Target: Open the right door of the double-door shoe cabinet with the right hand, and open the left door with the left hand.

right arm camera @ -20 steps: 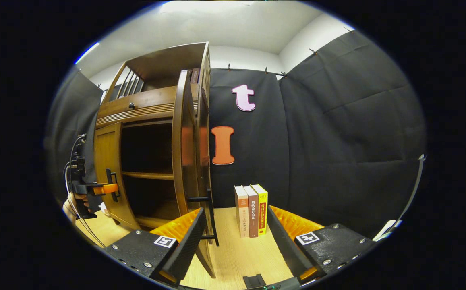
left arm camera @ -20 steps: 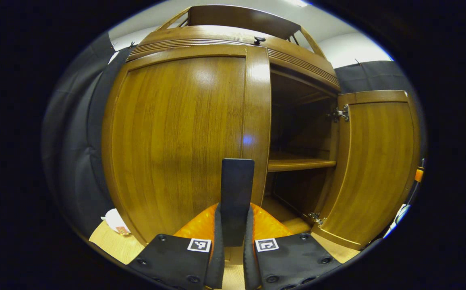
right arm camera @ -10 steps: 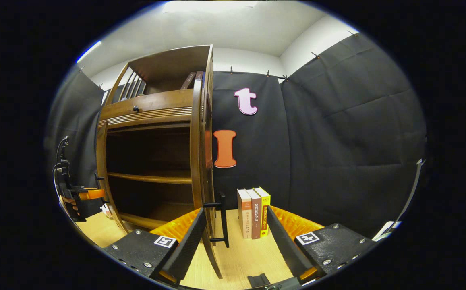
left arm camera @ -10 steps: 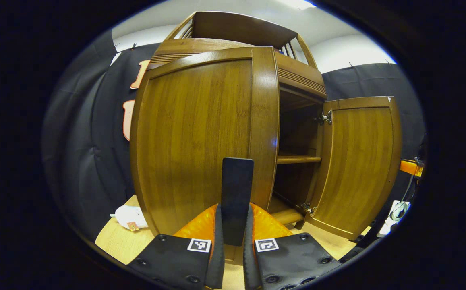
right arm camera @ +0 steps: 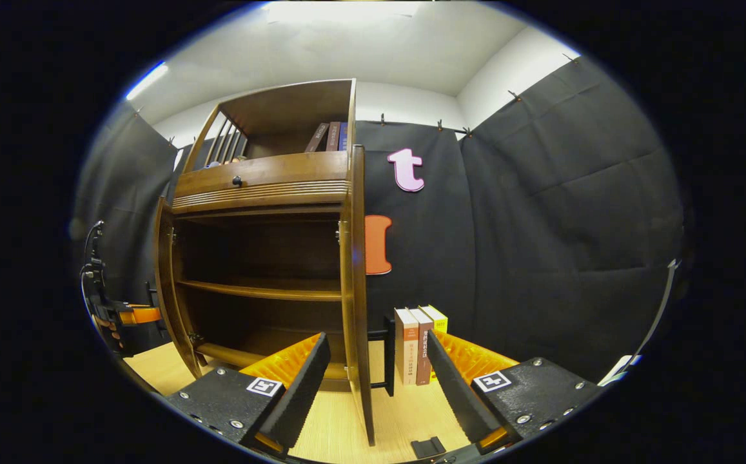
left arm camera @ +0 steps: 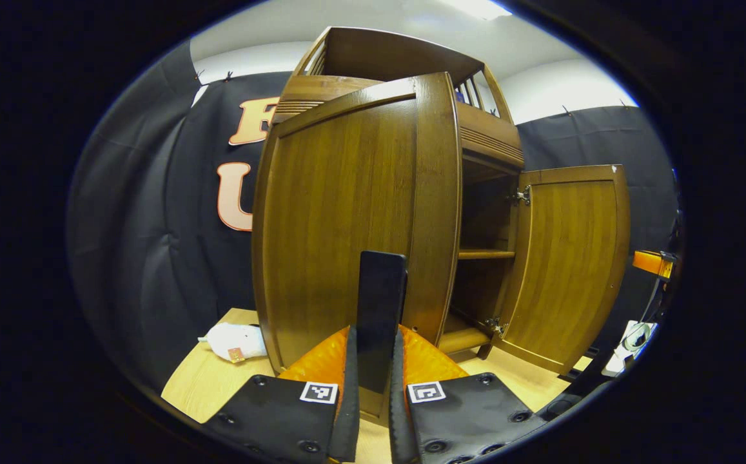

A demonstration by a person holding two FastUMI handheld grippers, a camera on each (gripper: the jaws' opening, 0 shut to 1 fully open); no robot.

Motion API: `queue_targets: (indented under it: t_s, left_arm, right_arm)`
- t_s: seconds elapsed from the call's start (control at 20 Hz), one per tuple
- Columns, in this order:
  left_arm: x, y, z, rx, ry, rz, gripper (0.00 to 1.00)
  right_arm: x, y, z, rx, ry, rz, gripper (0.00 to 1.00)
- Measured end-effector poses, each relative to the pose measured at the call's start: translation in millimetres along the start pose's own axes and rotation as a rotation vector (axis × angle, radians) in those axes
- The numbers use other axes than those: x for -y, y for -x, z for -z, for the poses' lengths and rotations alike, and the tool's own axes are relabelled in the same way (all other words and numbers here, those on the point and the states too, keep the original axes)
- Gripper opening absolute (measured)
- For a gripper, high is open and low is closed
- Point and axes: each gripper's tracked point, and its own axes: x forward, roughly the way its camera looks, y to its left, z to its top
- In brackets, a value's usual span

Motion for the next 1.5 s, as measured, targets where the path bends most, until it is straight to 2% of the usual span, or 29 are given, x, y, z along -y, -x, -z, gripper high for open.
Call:
queue_targets:
  t_s: [0.3, 0.4, 0.95, 1.05, 1.1, 1.5]
  left_arm:
    - [-20.0, 25.5, 0.9, 0.000, -0.015, -0.060, 0.25]
    - [-27.5, 32.6, -0.7, 0.001, -0.035, -0.075, 0.16]
    - [-71.7, 60.1, -4.6, 0.000, -0.032, -0.118, 0.19]
    - [-86.4, 67.2, -6.2, 0.000, -0.039, -0.150, 0.17]
    - [-92.1, 67.5, -4.7, 0.003, -0.046, -0.160, 0.10]
    - [-128.9, 76.4, -11.2, -0.003, -0.052, -0.185, 0.11]
  right_arm:
    - [-29.3, -6.2, -2.3, 0.000, 0.002, -0.040, 0.92]
    - [-38.0, -7.7, -4.2, 0.000, 0.003, -0.053, 0.92]
    - [-75.8, -13.5, -5.8, 0.002, 0.007, -0.099, 0.92]
    - [-82.3, -14.4, -4.5, 0.000, 0.011, -0.106, 0.92]
    - [-85.8, -15.3, -4.0, -0.001, 0.012, -0.111, 0.92]
    - [-113.1, -21.6, -4.3, -0.003, 0.010, -0.139, 0.92]
